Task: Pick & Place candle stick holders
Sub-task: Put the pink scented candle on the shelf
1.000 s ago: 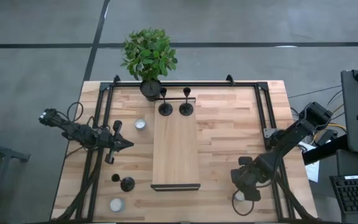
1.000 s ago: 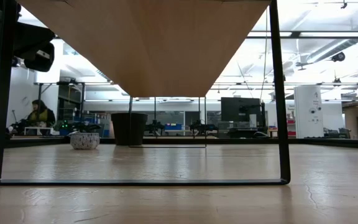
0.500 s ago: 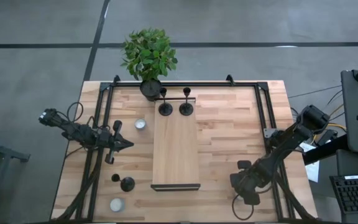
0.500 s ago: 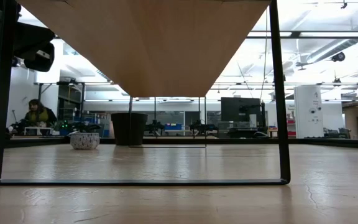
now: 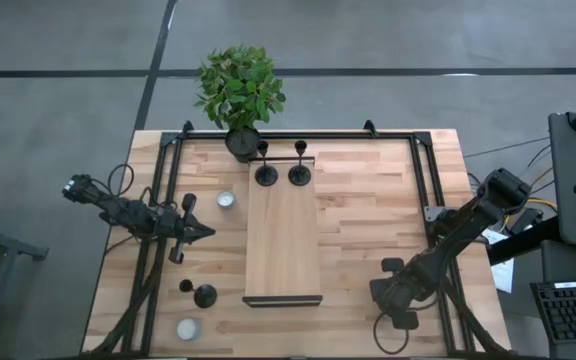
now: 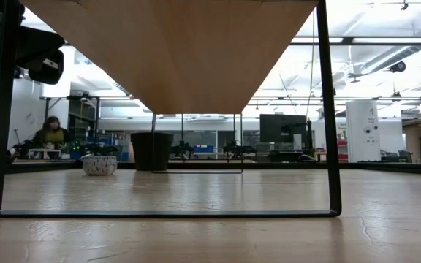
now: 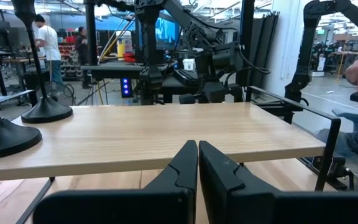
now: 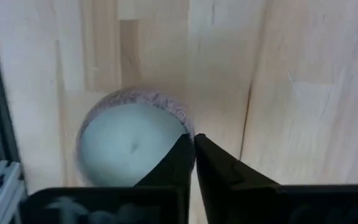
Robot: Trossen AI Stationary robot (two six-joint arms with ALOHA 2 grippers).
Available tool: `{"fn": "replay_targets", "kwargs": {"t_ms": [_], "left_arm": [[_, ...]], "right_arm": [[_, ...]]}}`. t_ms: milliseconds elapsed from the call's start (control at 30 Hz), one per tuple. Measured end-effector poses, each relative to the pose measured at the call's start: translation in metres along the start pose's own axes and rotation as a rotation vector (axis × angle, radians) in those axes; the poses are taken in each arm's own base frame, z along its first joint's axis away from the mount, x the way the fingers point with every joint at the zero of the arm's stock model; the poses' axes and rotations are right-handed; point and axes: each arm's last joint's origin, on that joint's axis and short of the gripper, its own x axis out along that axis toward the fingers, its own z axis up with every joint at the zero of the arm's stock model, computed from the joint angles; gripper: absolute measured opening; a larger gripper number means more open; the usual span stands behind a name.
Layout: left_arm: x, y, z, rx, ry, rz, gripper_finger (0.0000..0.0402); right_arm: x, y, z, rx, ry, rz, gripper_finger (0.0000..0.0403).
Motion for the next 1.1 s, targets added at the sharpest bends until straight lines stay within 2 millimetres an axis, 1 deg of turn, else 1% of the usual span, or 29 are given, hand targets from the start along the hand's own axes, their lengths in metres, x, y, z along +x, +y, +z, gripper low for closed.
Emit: {"fn": "replay_targets", "kwargs": {"t_ms": [367,533,667,767,967,1100], "left_arm": [[0.000,0.000,0.000,0.000,0.000,0.000,0.0014],[0.000,0.000,0.000,0.000,0.000,-0.001,0.0014],[0.000,0.000,0.000,0.000,0.000,0.000,0.0014],[0.000,0.000,0.000,0.000,0.000,0.000,0.0014],[0.000,0.000,0.000,0.000,0.000,0.000,0.0014],[0.000,0.000,0.000,0.000,0.000,0.000,0.0014]], "right_arm": [[-0.007,0.003,0.002,-0.003,-0.019,0.011,0.0009],[-0.019,0.006,0.007,-0.015,-0.008,-0.015,0.0009],[-0.039,0.011,0.013,-0.048,-0.026,-0.078,0.0009],[-0.057,0.014,0.019,-0.073,-0.047,-0.130,0.0009],[-0.099,0.018,0.039,-0.163,-0.145,-0.197,0.0008],[-0.125,0.017,0.053,-0.241,-0.216,-0.223,0.0008]]}}
